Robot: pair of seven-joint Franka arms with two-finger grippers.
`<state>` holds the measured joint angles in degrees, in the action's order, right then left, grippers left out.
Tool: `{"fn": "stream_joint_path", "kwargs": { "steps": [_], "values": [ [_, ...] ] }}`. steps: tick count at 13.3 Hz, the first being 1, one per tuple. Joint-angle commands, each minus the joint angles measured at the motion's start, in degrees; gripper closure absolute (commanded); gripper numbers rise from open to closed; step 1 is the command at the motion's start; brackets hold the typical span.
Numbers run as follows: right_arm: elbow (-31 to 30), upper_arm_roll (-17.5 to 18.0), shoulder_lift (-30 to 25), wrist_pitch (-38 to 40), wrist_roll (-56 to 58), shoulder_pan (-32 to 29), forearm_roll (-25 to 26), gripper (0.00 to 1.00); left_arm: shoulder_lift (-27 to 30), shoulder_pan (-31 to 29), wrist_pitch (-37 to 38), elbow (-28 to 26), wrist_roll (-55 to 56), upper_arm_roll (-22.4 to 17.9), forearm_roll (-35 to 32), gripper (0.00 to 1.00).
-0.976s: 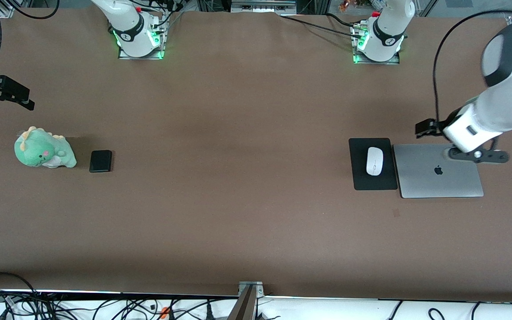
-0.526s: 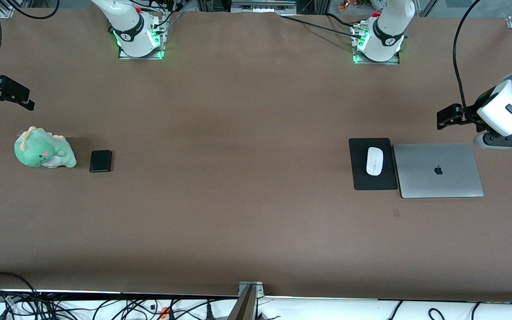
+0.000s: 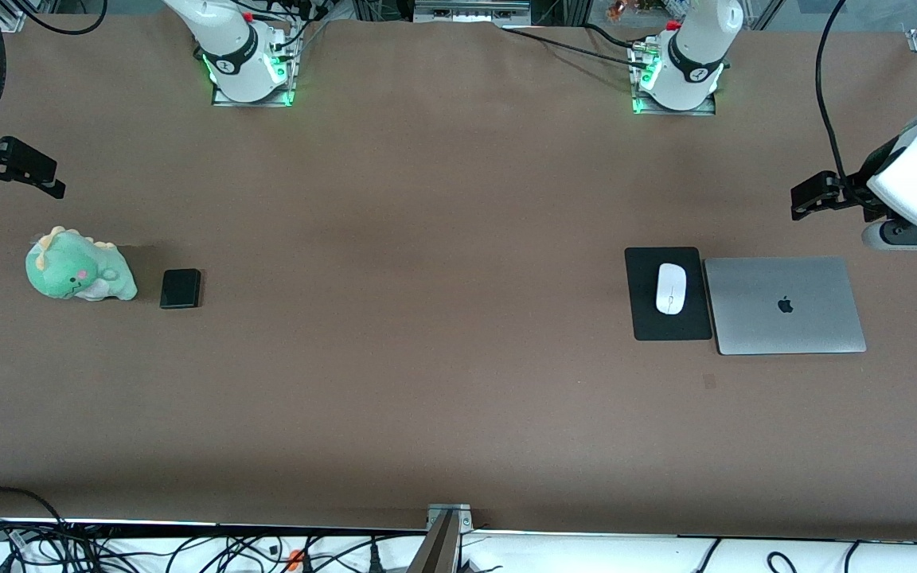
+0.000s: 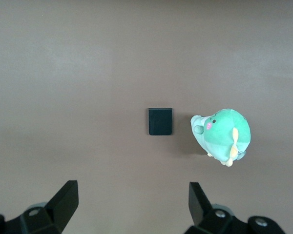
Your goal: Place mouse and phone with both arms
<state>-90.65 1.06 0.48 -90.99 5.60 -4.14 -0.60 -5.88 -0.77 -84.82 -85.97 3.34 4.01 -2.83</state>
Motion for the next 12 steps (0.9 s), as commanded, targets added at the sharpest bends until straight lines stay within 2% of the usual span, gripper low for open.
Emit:
{"fn": "stream_joint_path", "kwargs": {
  "steps": [1, 2, 12],
  "values": [
    [1.3, 0.3, 0.4, 1.1, -1.2, 0.4, 0.4, 0.0, 5.0, 6.0, -2.6, -6.4, 0.5, -7.1, 2.3, 0.0],
    [1.3, 0.3, 0.4, 1.1, -1.3, 0.4, 0.4, 0.0, 6.0, 6.0, -3.5, -7.8, 0.6, -6.9, 2.3, 0.0],
    [1.3, 0.4, 0.4, 1.1, -1.2, 0.4, 0.4, 0.0, 5.6, 6.0, -3.2, -6.9, 1.8, -6.7, 2.1, 0.0]
  ]
}}
